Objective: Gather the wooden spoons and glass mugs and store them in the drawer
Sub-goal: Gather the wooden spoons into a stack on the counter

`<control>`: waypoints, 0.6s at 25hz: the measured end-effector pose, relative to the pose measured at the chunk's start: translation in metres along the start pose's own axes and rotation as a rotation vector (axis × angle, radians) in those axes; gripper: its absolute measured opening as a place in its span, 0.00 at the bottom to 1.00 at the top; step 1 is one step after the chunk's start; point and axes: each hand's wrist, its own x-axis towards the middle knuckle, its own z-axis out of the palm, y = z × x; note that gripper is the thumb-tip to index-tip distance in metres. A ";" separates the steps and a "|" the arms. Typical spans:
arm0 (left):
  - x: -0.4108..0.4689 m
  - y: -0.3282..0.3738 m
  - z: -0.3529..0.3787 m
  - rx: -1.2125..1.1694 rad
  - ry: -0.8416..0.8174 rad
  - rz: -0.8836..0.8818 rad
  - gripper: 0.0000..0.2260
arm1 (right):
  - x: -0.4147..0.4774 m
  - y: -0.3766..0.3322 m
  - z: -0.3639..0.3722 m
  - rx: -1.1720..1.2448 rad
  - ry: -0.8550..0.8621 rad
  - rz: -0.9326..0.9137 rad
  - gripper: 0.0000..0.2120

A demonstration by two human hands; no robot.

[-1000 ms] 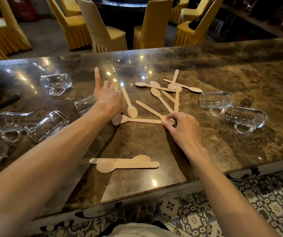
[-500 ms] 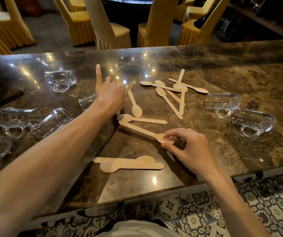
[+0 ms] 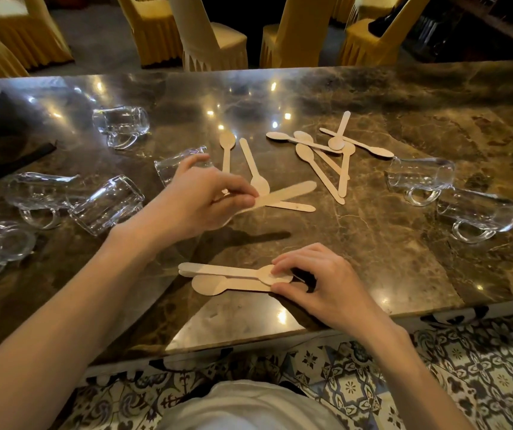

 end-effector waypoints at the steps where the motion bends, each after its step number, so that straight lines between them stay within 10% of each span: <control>1: -0.010 -0.001 0.003 -0.002 -0.066 0.000 0.07 | 0.000 0.000 0.000 0.001 0.001 -0.001 0.14; 15: -0.062 -0.023 0.035 0.082 -0.156 0.014 0.07 | 0.005 0.011 -0.033 -0.021 -0.025 0.087 0.14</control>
